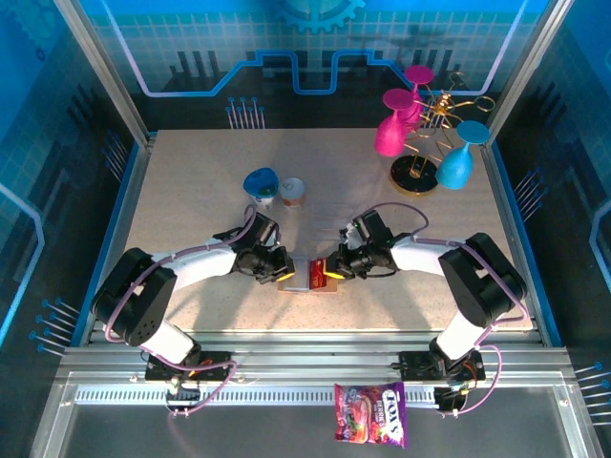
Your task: Take the credit cards out of the card holder
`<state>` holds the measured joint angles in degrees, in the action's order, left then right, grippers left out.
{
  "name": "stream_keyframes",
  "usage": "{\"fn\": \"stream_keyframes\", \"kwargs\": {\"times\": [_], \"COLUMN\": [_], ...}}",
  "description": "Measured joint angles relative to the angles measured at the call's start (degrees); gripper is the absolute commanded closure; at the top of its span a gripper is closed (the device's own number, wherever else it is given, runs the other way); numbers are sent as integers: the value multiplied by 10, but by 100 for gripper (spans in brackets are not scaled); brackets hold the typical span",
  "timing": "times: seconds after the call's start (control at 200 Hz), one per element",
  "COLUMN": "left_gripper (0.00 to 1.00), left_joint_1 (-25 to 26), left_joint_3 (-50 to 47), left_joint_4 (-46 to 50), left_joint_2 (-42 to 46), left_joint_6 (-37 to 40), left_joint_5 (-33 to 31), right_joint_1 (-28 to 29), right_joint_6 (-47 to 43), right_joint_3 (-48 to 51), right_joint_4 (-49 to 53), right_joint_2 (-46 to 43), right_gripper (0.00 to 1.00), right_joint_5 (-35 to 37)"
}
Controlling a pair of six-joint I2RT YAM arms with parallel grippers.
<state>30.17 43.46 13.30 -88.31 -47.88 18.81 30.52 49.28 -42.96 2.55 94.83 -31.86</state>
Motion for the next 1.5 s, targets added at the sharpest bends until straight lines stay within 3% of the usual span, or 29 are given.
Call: {"fn": "stream_keyframes", "kwargs": {"times": [1.056, 1.331, 1.501], "left_gripper": [86, 87, 85], "left_joint_1": [-7, -20, -40], "left_joint_3": [0, 0, -2], "left_joint_4": [0, 0, 2], "left_joint_2": [20, 41, 64], "left_joint_6": [0, 0, 5], "left_joint_5": [0, -2, -6], "right_joint_1": [7, 7, 6], "right_joint_6": [-10, -77, -176], "right_joint_3": [-34, -91, -161], "right_joint_4": [78, 162, 243], "right_joint_2": [-43, -59, -59], "right_gripper": [96, 100, 98], "right_joint_5": [39, 63, 84]}}
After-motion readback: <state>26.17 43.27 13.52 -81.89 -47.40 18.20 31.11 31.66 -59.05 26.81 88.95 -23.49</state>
